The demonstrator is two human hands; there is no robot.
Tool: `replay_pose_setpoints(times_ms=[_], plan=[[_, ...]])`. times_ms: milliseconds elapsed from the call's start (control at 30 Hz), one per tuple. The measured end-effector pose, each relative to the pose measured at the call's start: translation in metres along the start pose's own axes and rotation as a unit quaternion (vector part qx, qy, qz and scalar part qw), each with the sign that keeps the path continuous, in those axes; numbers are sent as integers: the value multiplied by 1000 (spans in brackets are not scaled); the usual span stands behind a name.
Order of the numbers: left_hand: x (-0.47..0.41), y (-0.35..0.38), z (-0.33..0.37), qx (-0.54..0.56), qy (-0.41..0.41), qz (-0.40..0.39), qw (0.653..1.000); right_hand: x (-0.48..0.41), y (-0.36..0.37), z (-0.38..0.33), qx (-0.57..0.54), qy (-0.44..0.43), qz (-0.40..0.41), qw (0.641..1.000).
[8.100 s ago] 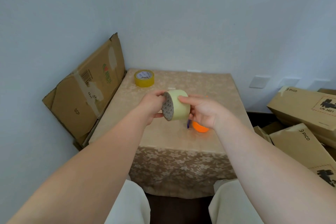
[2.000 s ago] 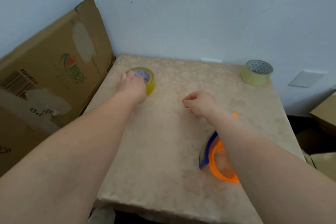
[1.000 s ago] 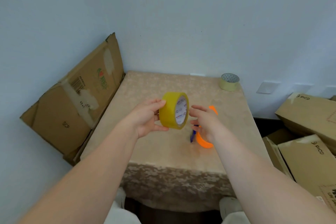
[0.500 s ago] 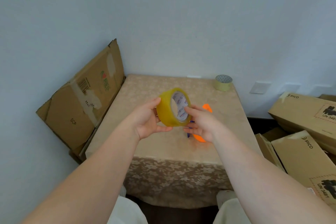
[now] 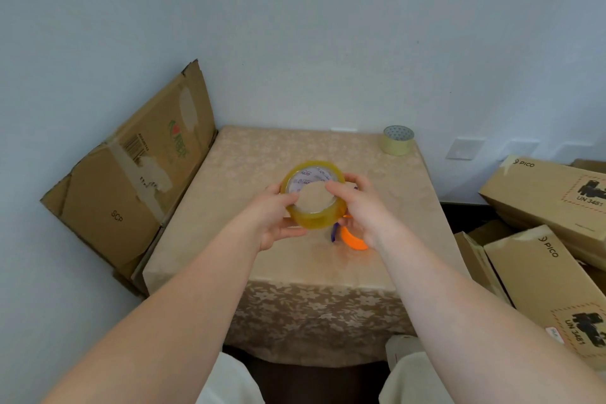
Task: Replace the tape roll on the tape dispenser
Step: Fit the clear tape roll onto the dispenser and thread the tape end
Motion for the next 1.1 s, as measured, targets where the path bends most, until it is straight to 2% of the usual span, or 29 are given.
replay_pose_setpoints(times_ms=[167, 233, 300, 400, 667, 767, 933, 1033, 1100], plan=[[-11, -6, -12, 7, -27, 12, 1000, -7, 0, 6, -1, 23, -20, 1000], [-15, -10, -17, 17, -43, 16, 999, -11, -9, 13, 23, 57, 9, 998], [-20, -16, -24, 30, -60, 27, 997, -19, -24, 22, 130, 61, 54, 988], [-24, -20, -31, 63, -79, 31, 994, -26, -35, 31, 311, 33, 59, 948], [-40, -30, -42, 87, -97, 37, 991, -41, -31, 50, 442, 68, 36, 894], [-42, -30, -44, 92, -99, 38, 990, -44, -31, 54, 454, 84, 26, 887], [-39, -30, -46, 104, -101, 42, 988, -42, -32, 53, 434, 82, 25, 897], [-35, -29, -44, 116, -99, 41, 987, -41, -37, 57, 334, 113, 40, 935], [-32, -29, -41, 124, -93, 44, 987, -39, -42, 47, 263, 68, 82, 959]])
Point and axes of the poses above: each hand's wrist, its own x-axis away from the middle knuckle, its own y-axis out of the palm, z = x × y, the point moved 9 cm from there along -x, towards the middle knuckle, and after that the axes turned 2 degrees about z, right-handed, at the moved point
